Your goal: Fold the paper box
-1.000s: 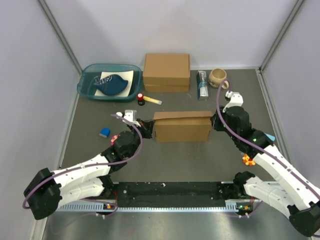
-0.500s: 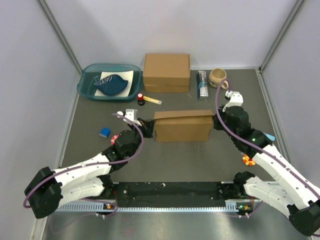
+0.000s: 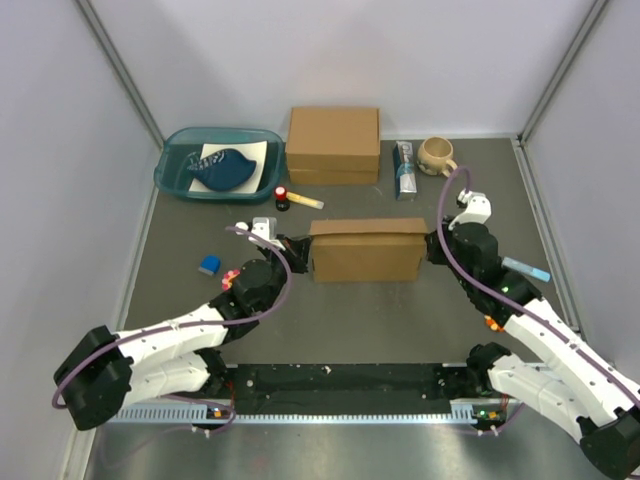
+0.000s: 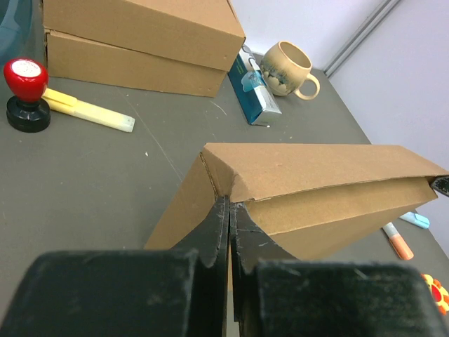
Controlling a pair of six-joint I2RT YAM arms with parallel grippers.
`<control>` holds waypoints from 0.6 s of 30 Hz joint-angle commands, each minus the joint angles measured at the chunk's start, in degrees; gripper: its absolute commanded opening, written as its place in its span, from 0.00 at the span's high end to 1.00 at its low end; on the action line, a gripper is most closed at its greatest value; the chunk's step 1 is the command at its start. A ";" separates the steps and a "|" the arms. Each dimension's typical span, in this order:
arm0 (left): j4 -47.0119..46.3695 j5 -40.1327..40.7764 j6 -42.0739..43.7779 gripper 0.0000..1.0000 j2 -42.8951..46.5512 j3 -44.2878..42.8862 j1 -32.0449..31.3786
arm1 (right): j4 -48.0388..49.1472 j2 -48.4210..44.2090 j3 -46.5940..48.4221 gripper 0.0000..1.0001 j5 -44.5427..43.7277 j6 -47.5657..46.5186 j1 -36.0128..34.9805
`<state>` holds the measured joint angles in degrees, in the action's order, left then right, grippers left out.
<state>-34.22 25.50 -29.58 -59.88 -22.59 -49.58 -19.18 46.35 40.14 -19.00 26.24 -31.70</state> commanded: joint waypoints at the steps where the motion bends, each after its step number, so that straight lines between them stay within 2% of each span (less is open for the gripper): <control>1: 18.75 -4.84 -0.12 1.00 -6.22 4.92 -0.69 | -8.33 1.03 -3.49 1.00 3.27 3.47 0.15; 4: 18.84 -4.84 -0.21 1.00 -6.04 4.75 -0.78 | -9.99 -0.72 -0.87 0.99 3.36 3.82 0.06; 5: 19.27 -4.67 -0.04 1.00 -5.95 4.57 -0.69 | -10.44 -1.25 0.28 0.90 3.45 3.91 0.15; 7: 19.80 -4.32 0.23 1.00 -5.60 3.96 -0.69 | -12.37 -2.13 4.30 0.86 3.36 2.86 0.15; 8: 20.24 -4.14 0.31 1.00 -5.51 3.70 -0.69 | -13.07 -2.23 5.90 0.79 3.10 2.42 0.06; 11: 20.68 -3.96 0.49 1.00 -4.99 3.17 -0.69 | -15.71 -1.97 12.32 0.69 2.92 0.40 0.06; 18: 21.56 -4.14 0.67 1.00 -5.34 1.50 -0.69 | -14.67 -1.00 19.80 0.68 6.17 -0.66 0.06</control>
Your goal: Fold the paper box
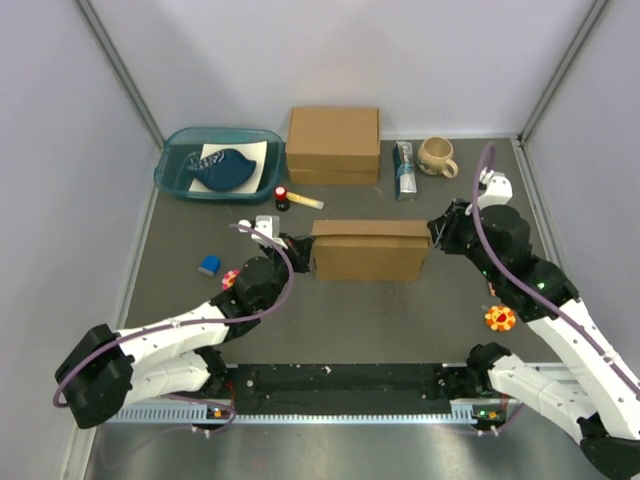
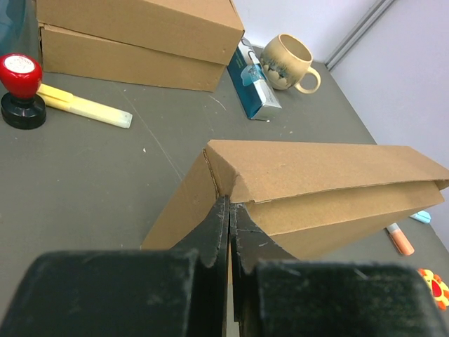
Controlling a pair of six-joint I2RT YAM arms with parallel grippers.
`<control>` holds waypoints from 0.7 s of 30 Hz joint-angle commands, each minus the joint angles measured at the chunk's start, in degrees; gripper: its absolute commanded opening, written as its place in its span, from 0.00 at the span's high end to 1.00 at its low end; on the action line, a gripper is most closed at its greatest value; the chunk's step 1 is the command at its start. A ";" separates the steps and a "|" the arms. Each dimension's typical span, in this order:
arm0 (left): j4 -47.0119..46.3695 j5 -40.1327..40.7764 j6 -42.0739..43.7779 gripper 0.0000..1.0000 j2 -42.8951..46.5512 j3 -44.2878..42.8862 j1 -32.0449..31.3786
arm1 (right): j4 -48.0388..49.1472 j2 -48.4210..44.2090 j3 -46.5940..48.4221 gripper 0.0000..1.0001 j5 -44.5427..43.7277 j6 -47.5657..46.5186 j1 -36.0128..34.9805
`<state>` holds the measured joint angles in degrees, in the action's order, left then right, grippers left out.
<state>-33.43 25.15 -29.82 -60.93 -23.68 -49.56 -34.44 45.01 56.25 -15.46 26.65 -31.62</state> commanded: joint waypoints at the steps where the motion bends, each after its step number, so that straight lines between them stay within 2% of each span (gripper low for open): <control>1: 20.77 -3.79 0.91 1.00 -4.20 2.50 -0.71 | 1.99 0.42 2.56 0.72 4.55 -0.82 -0.02; 7: 20.77 -3.88 0.82 1.00 -4.64 2.41 -0.71 | 17.62 2.18 -7.88 0.83 15.09 4.98 0.06; 10: 20.77 -4.23 0.73 1.00 -4.73 2.41 -0.71 | 24.58 2.97 -13.25 0.88 16.85 8.50 -0.02; 16: 21.12 -4.41 1.08 1.00 -4.20 2.32 -0.80 | 23.89 5.96 -16.87 1.00 16.17 8.59 0.06; 21: 22.88 -4.49 2.49 1.00 -1.57 1.71 -0.71 | 23.89 4.74 -17.67 1.00 16.51 8.77 -0.02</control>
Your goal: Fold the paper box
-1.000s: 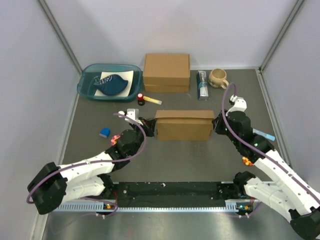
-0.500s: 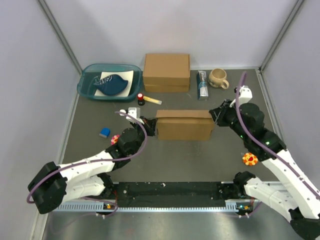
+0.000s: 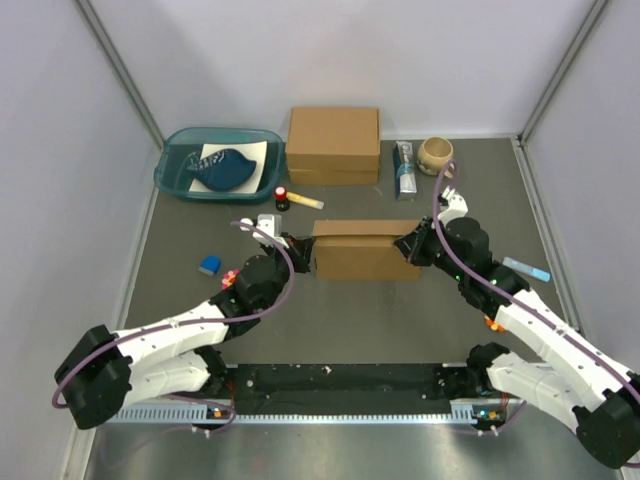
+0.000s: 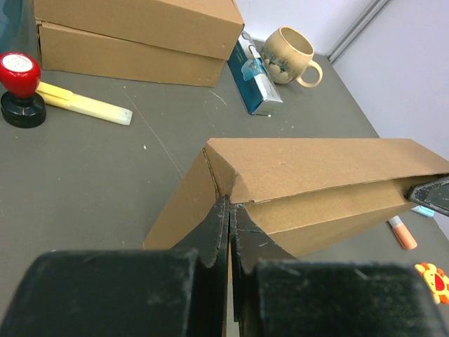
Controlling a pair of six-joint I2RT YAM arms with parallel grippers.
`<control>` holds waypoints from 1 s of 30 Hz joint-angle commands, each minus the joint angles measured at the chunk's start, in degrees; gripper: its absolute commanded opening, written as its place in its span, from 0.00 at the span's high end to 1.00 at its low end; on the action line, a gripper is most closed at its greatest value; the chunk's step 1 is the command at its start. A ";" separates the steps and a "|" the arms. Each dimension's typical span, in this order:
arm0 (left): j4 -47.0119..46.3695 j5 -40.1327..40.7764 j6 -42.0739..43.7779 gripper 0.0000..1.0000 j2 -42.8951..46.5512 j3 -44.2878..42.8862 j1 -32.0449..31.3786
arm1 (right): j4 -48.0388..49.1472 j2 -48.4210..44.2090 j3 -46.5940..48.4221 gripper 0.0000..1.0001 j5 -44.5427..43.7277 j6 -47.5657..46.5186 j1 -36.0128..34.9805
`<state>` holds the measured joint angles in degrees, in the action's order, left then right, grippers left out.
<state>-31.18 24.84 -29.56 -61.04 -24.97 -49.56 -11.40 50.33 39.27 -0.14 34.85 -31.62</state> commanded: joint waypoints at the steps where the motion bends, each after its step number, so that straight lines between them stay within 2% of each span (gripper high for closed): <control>1: 20.72 -4.19 2.92 1.00 -1.11 2.91 -0.71 | 1.37 -1.28 -0.42 1.00 1.54 0.57 -0.02; 5: 21.77 -4.01 3.72 1.00 -1.54 1.86 -0.71 | 4.27 -5.23 2.74 1.00 3.13 0.22 -0.02; 8: 21.95 -3.92 3.81 1.00 -2.33 1.68 -0.71 | 5.33 -4.89 7.04 1.00 3.31 -1.18 -0.02; 12: 21.77 -3.75 3.63 1.00 -2.34 1.59 -0.71 | 5.69 0.19 10.47 1.00 2.16 -2.15 0.15; 16: 22.74 -3.40 3.63 0.99 -2.07 1.07 -0.80 | 6.38 5.30 7.50 1.00 3.13 -1.37 0.59; 21: 23.79 -3.13 3.90 0.87 -1.02 0.89 -0.71 | 10.96 7.50 -1.28 1.00 3.66 0.83 0.77; 26: 25.73 -4.09 4.33 0.66 1.00 -0.16 -0.71 | 13.07 9.87 -4.28 1.00 2.69 0.83 1.12; 30: 29.32 -6.55 5.56 0.58 5.21 -1.65 -0.71 | 13.24 11.46 -4.55 1.00 2.52 0.74 1.91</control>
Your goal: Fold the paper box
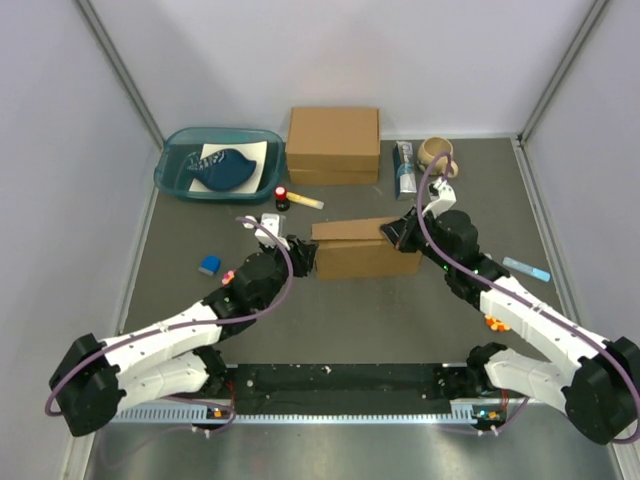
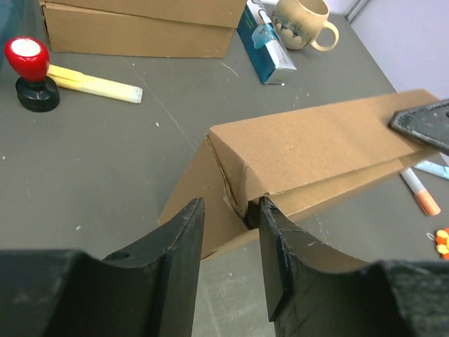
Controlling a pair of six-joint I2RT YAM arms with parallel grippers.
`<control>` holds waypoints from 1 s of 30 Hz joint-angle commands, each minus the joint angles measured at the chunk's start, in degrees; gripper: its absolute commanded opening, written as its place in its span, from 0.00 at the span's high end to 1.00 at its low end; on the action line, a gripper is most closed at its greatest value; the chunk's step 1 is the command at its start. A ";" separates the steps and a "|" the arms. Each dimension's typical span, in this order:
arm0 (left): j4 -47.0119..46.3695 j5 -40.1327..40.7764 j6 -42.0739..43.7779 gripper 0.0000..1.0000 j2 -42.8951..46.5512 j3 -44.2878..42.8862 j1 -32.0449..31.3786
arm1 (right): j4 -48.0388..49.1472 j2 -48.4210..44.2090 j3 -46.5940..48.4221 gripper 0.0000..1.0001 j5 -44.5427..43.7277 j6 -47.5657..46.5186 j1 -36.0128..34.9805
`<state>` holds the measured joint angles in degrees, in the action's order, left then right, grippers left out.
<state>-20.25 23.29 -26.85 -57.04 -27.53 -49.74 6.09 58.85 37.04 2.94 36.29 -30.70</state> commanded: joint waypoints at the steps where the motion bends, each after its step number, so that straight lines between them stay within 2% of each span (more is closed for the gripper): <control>1: 18.93 -5.36 3.12 0.56 3.49 0.64 -0.54 | -4.24 3.11 -2.32 1.00 -0.57 -0.70 1.08; 9: 25.78 -9.05 6.46 0.53 13.08 -2.96 -0.54 | -6.00 4.86 -0.83 1.00 -1.62 -0.43 1.34; 14: 28.34 -7.56 4.98 0.53 16.95 -5.34 -0.45 | -7.76 5.92 0.40 1.00 -1.71 -0.52 1.34; 17: 22.83 -4.66 3.13 0.55 20.47 -4.99 -0.10 | -8.28 6.01 0.93 1.00 -2.06 -0.87 1.34; 20: 14.92 -4.30 1.55 0.66 20.57 -5.34 2.08 | -8.55 6.01 1.11 1.00 -2.15 -1.22 1.34; 21: 13.41 -5.09 0.76 0.74 19.08 -5.69 3.23 | -8.64 5.93 1.11 1.00 -2.15 -1.31 1.34; 26: 3.74 -16.41 -8.10 0.82 12.31 -6.40 14.81 | -8.81 6.01 0.58 1.00 -1.80 -1.84 1.34; 30: -4.77 -23.01 -11.64 0.88 5.38 -6.57 18.35 | -8.81 6.28 0.32 1.00 -1.27 -2.10 1.34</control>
<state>-12.91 9.15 -32.23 -46.70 -32.58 -34.26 7.64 62.70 39.09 2.68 36.80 -29.80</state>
